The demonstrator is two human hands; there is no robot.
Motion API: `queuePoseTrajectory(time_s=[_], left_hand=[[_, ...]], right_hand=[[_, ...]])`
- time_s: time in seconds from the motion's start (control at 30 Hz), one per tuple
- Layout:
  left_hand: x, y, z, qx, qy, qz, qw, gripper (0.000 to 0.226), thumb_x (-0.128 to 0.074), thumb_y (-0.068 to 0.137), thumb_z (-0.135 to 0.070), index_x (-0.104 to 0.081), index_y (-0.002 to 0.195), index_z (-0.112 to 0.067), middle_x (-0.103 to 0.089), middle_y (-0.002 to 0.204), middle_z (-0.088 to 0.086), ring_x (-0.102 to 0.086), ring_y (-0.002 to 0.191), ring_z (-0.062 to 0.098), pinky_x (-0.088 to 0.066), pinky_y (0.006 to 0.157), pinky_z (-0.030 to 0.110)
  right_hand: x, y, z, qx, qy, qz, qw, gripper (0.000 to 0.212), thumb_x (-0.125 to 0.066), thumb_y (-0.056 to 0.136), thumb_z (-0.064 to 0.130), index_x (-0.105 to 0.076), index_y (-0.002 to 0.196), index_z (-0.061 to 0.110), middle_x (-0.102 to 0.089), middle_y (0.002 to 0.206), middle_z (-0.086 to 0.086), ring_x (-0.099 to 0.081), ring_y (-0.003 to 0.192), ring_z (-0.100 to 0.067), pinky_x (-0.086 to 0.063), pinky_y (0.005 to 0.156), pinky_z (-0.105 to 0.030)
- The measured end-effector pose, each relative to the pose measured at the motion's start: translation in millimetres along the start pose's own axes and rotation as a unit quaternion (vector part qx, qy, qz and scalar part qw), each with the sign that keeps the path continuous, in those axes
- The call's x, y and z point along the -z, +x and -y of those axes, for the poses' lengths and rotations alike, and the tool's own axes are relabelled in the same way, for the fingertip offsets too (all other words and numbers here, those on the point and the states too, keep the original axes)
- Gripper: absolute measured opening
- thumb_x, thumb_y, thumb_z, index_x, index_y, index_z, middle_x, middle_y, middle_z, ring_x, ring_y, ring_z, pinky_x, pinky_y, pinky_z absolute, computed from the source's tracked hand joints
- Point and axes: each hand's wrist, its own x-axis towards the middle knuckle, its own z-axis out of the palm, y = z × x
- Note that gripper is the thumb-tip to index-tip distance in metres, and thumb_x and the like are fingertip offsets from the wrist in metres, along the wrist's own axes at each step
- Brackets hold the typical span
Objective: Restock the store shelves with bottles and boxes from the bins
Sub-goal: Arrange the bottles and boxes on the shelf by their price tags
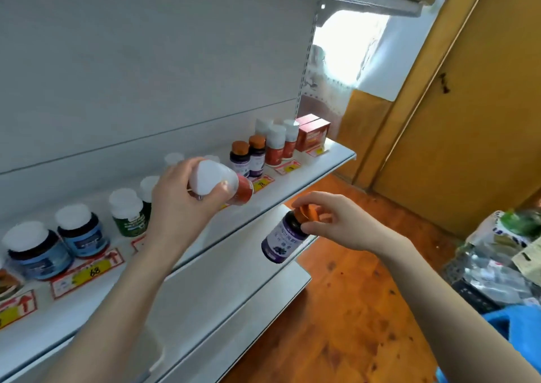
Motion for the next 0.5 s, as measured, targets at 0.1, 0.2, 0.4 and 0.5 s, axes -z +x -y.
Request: queuePoseTrajectory(time_s=[0.1, 0.2, 0.4, 0.5], left_hand=[[-10.9, 25.7, 2.0, 0.004, -0.009, -0.015, 1.0, 0.045, -0.055, 0.06, -0.048, -0.057, 0.099, -0.025, -0.052, 0.087, -0.013, -0.051, 0.086, 0.015, -0.038, 0.07, 0.024], [-16.7, 45.2, 6.8, 0.002, -0.008, -0.045, 0.999, 0.038, -0.055, 0.063, -0.044, -0.058, 0.096, -0.025, -0.059, 0.091, -0.007, -0.055, 0.086, 0.017, -0.04, 0.069, 0.023], [-18.4, 80.6, 8.7, 0.036, 0.039, -0.141, 0.989, 0.029, -0.056, 0.067, -0.037, -0.057, 0.095, -0.03, -0.059, 0.095, -0.009, -0.053, 0.083, 0.01, -0.035, 0.063, 0.006], [-20.4, 88.8, 5.7, 0.054, 0.076, -0.197, 0.976, 0.031, -0.055, 0.068, -0.038, -0.057, 0.098, -0.029, -0.058, 0.097, -0.008, -0.052, 0.086, 0.012, -0.035, 0.067, 0.016]], right_hand=[[14.8, 26.2, -9.7, 0.008, 0.052, -0.084, 0.995, 0.03, -0.063, 0.084, 0.013, -0.056, 0.108, 0.029, -0.059, 0.107, 0.01, -0.056, 0.101, -0.013, -0.049, 0.089, -0.027], [24.8, 55.3, -16.1, 0.023, 0.114, -0.148, 0.982, 0.031, -0.061, 0.084, 0.008, -0.056, 0.104, 0.03, -0.058, 0.106, 0.01, -0.056, 0.1, -0.014, -0.048, 0.08, -0.016], [47.8, 137.9, -29.1, 0.112, 0.159, -0.165, 0.967, 0.033, -0.061, 0.083, 0.004, -0.057, 0.099, 0.032, -0.059, 0.105, 0.003, -0.058, 0.096, -0.016, -0.044, 0.072, -0.003], [59.2, 186.8, -30.9, 0.165, 0.209, -0.139, 0.954, 0.036, -0.06, 0.082, 0.002, -0.059, 0.097, 0.035, -0.062, 0.102, 0.007, -0.059, 0.098, -0.018, -0.048, 0.078, -0.012]])
